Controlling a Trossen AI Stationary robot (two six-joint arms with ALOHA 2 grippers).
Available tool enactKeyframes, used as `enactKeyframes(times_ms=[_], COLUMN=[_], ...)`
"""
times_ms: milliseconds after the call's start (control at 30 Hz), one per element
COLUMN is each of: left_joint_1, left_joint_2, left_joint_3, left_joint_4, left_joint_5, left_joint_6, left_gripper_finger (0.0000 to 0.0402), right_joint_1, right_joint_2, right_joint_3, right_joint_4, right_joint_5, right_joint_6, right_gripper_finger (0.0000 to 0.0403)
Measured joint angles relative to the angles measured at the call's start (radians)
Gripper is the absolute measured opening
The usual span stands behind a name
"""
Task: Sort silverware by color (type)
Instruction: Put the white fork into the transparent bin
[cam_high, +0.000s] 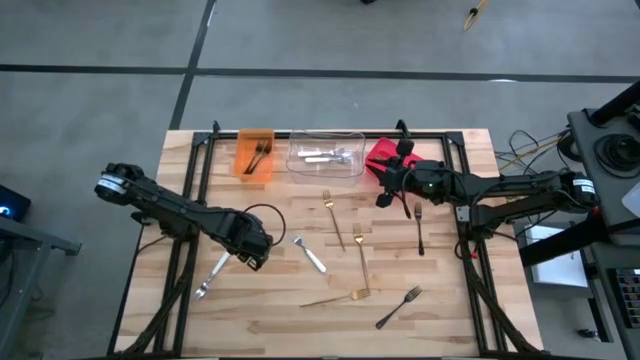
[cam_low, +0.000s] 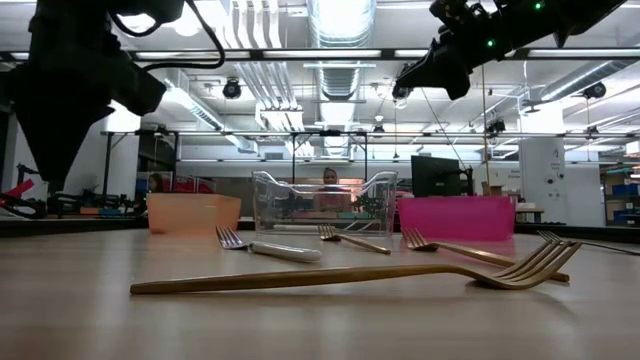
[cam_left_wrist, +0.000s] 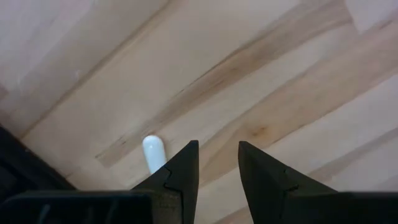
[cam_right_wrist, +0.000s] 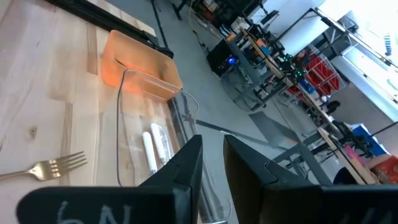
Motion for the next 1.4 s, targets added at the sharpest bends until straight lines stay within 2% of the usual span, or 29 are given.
enactKeyframes(times_ms=[367, 500, 733, 1200, 1400], left_joint_1=[0.001, 0.002, 0.008, 0.008, 0.008], left_joint_2=[0.0, 0.0, -0.001, 0.001, 0.002], left_joint_3=[0.0, 0.0, 0.0, -0.001, -0.001], left_joint_4=[0.01, 0.009, 0.009, 0.016, 0.132], left_joint_5=[-0.04, -0.08, -0.131, -0.19, -0.214], left_joint_6=[-0.098, -0.082, -0.078, -0.043, 0.005], left_gripper_finger=[0.0094, 0.0094, 0.0094, 0.0094, 0.0094], right_joint_1=[0.0, 0.0, 0.0, 0.0, 0.0], right_joint_2=[-0.001, -0.001, 0.0, 0.001, 0.001], right_joint_3=[0.0, 0.0, 0.0, 0.0, -0.001], right_joint_4=[0.002, 0.031, 0.052, 0.051, 0.05], right_joint_5=[-0.003, -0.01, -0.107, -0.107, -0.107], right_joint_6=[-0.007, -0.001, 0.018, 0.026, 0.025], right_gripper_finger=[0.0056, 0.0056, 0.0056, 0.0056, 0.0056])
